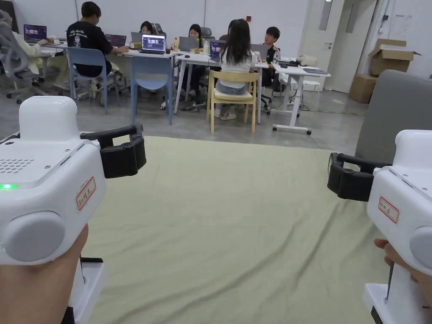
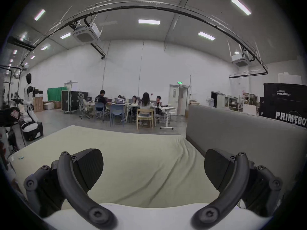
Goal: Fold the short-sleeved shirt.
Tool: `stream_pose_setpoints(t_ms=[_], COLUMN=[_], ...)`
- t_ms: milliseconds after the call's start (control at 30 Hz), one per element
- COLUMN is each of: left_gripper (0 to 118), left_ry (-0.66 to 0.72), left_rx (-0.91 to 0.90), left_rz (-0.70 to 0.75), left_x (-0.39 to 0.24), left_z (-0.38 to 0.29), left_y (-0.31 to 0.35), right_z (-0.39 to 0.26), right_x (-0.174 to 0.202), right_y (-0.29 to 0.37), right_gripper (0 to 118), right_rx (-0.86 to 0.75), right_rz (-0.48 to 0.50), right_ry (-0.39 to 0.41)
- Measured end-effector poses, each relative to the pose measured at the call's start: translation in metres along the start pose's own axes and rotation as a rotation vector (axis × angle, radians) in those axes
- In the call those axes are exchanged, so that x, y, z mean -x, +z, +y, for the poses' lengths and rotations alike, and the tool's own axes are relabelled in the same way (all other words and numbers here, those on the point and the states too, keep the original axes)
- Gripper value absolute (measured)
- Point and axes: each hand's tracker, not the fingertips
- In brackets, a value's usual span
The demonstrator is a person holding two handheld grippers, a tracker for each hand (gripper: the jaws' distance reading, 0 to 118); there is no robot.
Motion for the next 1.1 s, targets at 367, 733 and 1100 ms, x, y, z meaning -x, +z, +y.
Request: stream_pose_setpoints(t_ms=[367,733,1100], left_gripper=[117,117,117], left_ry=[-0.007,0.012,-0.005], left_rx=[-0.019,-0.017,0.001], left_rz=[0.007,0.014,0.023], left_x=[0.0,0.002,0.0], left_z=[0.003,0.0,-0.002], left_y=[0.001,0.0,-0.004], right_z=[0.001,0.017,-0.003], right_x=[0.021,0.001,0.023], right_y=[-0.009,-0.01,-0.005], right_gripper=[118,118,118], right_rx=[0.17,0.25,0.108], right_rz=[-0.221,0.044,-0.045], right_ry=[0.016,-0.116,0.062])
